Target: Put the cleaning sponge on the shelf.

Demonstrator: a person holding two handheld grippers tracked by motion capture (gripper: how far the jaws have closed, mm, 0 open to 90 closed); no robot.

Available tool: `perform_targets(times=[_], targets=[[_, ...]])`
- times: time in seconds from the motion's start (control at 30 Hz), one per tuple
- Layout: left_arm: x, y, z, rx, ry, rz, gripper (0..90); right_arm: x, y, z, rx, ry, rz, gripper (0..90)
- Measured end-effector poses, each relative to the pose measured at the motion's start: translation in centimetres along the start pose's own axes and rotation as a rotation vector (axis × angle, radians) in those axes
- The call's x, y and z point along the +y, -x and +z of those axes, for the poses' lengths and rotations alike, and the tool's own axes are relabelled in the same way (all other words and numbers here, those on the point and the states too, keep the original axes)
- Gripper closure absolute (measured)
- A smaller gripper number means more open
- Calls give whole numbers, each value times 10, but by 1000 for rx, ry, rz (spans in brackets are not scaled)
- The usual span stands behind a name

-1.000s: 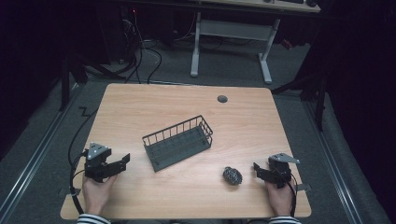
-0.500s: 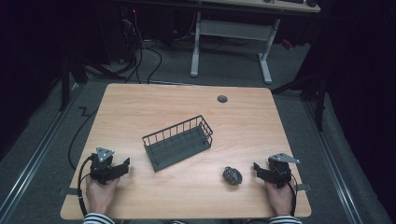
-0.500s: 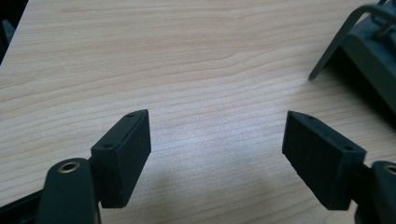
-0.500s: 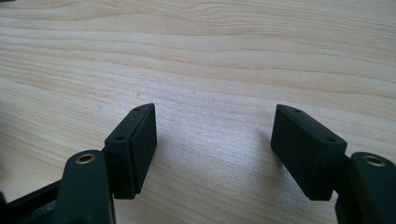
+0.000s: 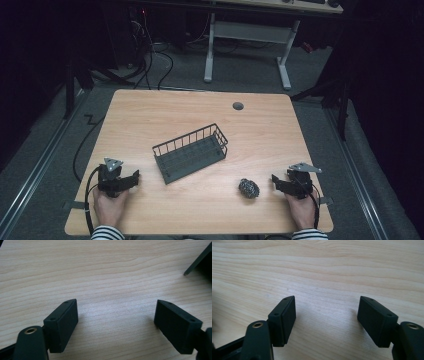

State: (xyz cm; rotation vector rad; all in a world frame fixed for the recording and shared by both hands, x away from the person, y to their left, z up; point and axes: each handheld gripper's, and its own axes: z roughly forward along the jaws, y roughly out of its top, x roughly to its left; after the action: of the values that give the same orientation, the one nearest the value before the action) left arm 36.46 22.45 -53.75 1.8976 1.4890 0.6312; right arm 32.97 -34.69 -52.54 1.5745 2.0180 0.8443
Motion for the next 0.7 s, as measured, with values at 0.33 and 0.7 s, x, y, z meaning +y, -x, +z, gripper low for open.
perform_targets(times=[0.33,0.7], targets=[[0,0,0,4,1,-7,195,4,-11,-28,104,80,-14,333],[0,0,0,5,2,-9,199,11,-51,-55,212,100,-153,333]])
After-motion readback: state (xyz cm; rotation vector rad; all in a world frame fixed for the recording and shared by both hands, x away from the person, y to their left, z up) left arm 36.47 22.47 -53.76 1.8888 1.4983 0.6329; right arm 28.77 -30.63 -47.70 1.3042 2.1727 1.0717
